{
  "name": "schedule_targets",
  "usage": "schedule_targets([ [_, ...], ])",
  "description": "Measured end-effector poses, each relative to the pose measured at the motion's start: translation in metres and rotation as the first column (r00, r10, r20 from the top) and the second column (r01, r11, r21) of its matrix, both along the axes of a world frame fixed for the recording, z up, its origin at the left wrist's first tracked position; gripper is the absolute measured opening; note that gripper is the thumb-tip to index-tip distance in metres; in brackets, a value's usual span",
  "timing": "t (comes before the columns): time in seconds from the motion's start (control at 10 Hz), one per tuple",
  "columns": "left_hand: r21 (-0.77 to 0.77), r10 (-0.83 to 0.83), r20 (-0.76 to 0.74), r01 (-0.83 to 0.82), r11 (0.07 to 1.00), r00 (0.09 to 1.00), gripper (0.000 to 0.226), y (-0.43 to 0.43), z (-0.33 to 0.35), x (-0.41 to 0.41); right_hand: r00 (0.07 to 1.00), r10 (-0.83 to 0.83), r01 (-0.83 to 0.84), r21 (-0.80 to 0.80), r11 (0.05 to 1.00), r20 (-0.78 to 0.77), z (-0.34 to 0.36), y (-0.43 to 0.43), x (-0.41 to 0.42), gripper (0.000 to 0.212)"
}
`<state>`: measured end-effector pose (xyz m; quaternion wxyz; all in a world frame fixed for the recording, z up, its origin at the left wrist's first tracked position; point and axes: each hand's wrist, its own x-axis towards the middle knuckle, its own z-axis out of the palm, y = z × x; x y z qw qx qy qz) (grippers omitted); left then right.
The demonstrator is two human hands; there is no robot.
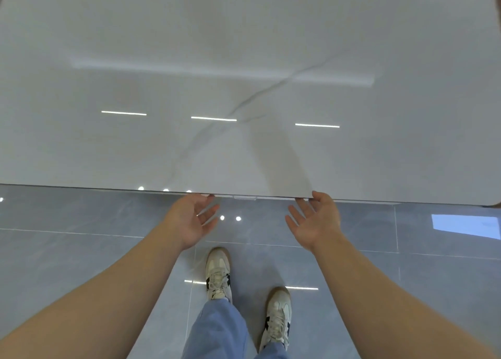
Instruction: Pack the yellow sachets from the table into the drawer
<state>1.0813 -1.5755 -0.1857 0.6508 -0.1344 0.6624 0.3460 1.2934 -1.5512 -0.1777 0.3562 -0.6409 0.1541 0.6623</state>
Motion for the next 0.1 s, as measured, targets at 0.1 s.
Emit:
schedule_targets([
  [0.1,-0.065,-0.144,-0.15,0.135,0.989,0.978,0.016,0.0012,0.0199,0.0033,0.985,0.146,-0.141,-0.066,0.988,0.089,0.0203,-0.009,0.0045,0.017],
])
